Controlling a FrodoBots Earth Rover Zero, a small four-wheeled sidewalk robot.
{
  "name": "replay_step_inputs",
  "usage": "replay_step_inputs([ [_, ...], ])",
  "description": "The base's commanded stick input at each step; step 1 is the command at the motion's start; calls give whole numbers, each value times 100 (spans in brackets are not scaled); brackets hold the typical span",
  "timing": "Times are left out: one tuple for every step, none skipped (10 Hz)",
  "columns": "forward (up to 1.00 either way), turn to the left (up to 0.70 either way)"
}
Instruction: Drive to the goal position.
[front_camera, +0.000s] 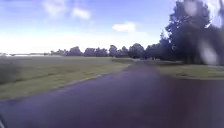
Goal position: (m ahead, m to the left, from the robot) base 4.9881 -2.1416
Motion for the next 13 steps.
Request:
replay_step_inputs([
  [70,0],
  [70,-13],
  [70,-35],
  [70,-35],
  [70,0],
  [70,0],
  [70,0],
  [70,0],
  [70,0],
  [70,0],
  [70,0],
  [70,0],
  [70,0],
])
